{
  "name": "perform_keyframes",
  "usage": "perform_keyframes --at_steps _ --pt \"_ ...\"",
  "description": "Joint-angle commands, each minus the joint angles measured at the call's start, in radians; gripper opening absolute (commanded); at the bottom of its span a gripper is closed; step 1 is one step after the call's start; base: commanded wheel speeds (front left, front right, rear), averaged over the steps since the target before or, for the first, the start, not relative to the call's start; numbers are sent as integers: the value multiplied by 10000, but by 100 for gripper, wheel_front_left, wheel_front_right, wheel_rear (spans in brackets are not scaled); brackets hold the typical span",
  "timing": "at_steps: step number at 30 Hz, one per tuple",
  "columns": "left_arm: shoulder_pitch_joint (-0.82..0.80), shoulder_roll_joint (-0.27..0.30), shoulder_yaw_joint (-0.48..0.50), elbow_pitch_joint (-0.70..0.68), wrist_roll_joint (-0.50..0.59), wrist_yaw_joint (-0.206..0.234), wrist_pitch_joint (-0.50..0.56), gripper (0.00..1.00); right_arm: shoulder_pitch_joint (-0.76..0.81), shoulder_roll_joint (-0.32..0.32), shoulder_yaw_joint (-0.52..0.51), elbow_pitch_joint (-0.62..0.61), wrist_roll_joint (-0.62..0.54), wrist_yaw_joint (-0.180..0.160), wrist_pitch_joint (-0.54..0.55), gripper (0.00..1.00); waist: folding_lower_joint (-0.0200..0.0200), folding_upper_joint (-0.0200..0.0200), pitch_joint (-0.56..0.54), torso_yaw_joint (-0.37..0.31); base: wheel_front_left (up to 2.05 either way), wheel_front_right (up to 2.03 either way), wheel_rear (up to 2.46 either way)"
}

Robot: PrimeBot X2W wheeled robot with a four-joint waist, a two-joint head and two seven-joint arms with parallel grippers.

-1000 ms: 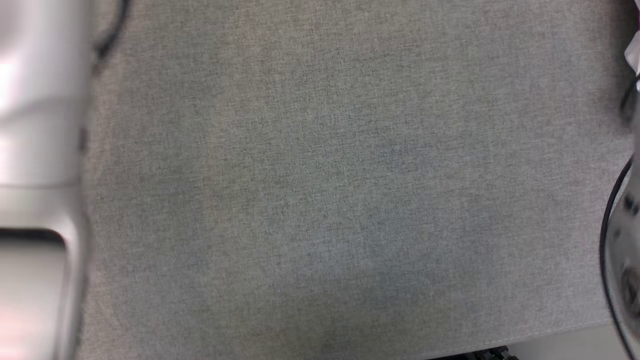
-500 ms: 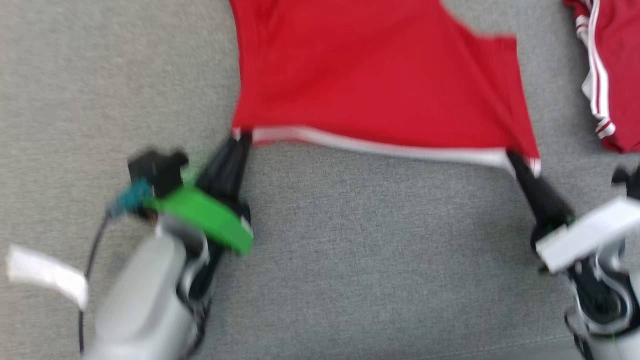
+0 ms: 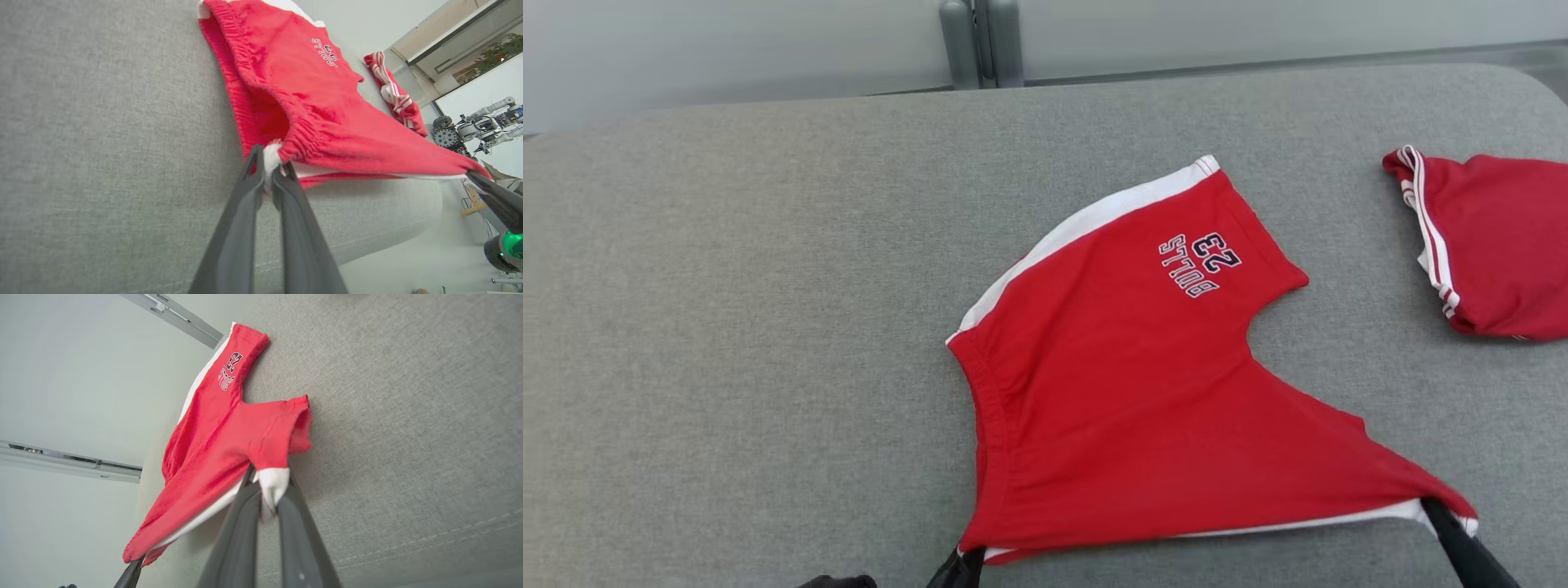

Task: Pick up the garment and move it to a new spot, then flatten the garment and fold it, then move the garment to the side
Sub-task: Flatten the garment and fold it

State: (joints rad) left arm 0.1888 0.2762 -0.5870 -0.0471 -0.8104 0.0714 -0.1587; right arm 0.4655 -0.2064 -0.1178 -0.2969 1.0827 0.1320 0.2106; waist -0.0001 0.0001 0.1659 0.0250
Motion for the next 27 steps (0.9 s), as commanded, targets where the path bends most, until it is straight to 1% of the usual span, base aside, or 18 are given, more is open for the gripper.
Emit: perform_keyframes --at_steps 1,4,7,10,12,13,16,19,23,27 --pt "-326 252 63 -114 101 145 191 0 -587 -23 -309 29 -57 -25 -1 0 1 -1 -407 651 0 0 0" --pt "-1100 60 26 -444 -66 117 784 0 -1601 -75 -481 346 -281 -23 385 0 1 -1 -57 976 0 0 0" --pt "-2318 -257 141 -504 -129 229 1314 0 -3274 -296 -575 880 -755 -22 1087 0 1 -1 756 1260 0 0 0" --pt "-3504 -642 67 -97 -136 245 1834 0 -4895 -514 -645 1651 -1265 -20 1793 0 1 -1 1434 1607 0 0 0" --pt "-4301 -902 2 406 -104 264 2164 0 -6017 -648 -772 2295 -1700 -20 2197 0 1 -1 1851 1828 0 0 0" --pt "-4783 -961 -13 683 89 317 2253 0 -6618 -672 -834 2610 -1879 -20 2394 0 1 -1 2083 1933 0 0 0" --pt "-5697 -1147 -222 1586 610 386 2370 0 -7919 -727 -909 3504 -2533 -22 2789 0 1 -1 2449 2204 0 0 0" --pt "-6374 -1492 -354 2432 585 274 2461 0 -8939 -818 -755 4298 -3146 -20 3215 0 1 -1 2669 2449 0 0 0" --pt "-7004 -1777 -447 3297 604 83 2331 0 -9960 -793 -582 5058 -3701 -18 3427 0 1 -1 2857 2628 0 0 0" --pt "-7398 -1987 -482 3744 471 -24 2069 0 -10642 -748 -559 5565 -3990 -18 3591 0 1 -1 2911 2719 0 0 0"
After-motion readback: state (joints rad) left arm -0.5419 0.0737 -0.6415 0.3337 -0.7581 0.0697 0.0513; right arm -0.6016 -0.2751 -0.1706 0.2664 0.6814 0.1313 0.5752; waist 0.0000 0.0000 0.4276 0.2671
